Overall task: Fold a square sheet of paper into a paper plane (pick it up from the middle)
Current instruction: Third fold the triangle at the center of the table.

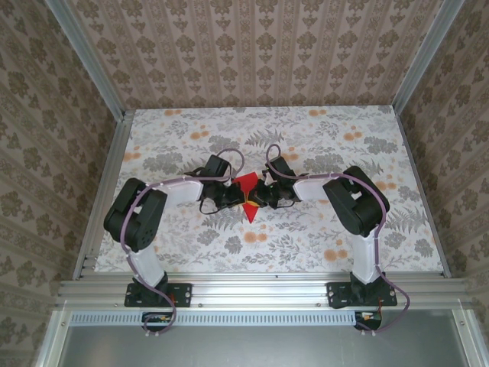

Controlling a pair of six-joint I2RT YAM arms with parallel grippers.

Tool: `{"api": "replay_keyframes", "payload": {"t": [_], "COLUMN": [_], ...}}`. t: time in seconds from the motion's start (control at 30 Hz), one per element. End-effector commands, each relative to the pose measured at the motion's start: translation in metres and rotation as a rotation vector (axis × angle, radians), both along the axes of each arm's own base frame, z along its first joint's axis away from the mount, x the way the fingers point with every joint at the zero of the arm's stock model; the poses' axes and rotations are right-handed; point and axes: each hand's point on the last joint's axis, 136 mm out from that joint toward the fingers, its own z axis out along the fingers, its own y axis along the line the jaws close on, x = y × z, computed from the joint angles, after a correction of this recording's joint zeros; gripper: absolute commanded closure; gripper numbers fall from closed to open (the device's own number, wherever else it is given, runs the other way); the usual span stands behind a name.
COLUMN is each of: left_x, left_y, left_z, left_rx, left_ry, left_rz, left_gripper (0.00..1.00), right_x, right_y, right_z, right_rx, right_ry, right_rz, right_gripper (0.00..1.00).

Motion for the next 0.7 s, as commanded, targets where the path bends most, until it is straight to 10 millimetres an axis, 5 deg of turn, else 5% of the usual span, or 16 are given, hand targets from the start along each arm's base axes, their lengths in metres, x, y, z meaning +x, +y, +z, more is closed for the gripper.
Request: {"api": "replay_keyframes", "payload": {"t": [0.0,0.33,0.67], "left_x": [0.001,0.006,0.014], "left_y": [0.001,0.003,-0.007], "left_z": [-0.011,-0.016,0.003], "left_rx": [0.030,0.051,-0.017], "left_ry": [0.020,0.018,-0.025], "left_rz": [0.018,0.033,0.038], "left_gripper": [0.98,0.99,0.99], "right_x": [-0.014,-0.013,-0.014], "right_y": [-0.017,-0.015,-0.016], "right_z": [-0.029,-0.025,-0.027], "right_rx": [-0.108,-0.093,-0.096], "right_ry": [0.081,0.076,0.082], "right_rz": [-0.030,-0.028,-0.031], "right_gripper": [1.00,1.00,1.00]}}
